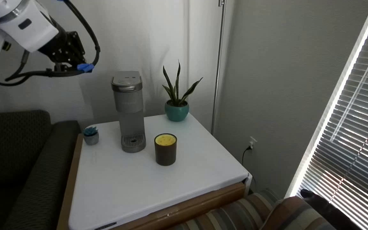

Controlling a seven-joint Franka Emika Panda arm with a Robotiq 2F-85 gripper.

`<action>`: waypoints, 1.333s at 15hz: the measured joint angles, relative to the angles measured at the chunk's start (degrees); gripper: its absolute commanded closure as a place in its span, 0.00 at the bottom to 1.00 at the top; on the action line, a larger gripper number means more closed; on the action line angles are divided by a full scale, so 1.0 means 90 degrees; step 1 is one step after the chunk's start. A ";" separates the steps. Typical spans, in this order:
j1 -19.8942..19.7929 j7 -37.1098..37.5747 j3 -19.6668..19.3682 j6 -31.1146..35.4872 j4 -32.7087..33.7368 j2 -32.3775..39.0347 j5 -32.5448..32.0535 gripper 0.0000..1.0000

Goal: Close top lid of the coffee maker

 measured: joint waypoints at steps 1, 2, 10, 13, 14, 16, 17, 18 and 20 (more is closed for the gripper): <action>-0.0008 0.0313 -0.0025 -0.0011 -0.0254 0.0003 -0.0572 1.00; -0.0034 0.0609 -0.0075 -0.0030 -0.0514 0.0006 -0.1164 1.00; -0.0654 0.1740 -0.0927 0.0267 -0.1649 0.0079 -0.5617 1.00; -0.1028 0.1926 -0.0927 0.0479 -0.1500 -0.0069 -0.6349 0.74; -0.1099 0.2054 -0.0927 0.0474 -0.1417 -0.0165 -0.6509 0.73; -0.1185 0.2316 -0.0927 0.0412 -0.1232 -0.0367 -0.6726 0.61; -0.1212 0.2418 -0.0927 0.0304 -0.1123 -0.0468 -0.6795 0.54; -0.1295 0.2509 -0.0857 0.0162 -0.0999 -0.0565 -0.6842 0.46; -0.1620 0.2878 -0.0555 -0.0199 -0.0745 -0.0748 -0.7149 0.32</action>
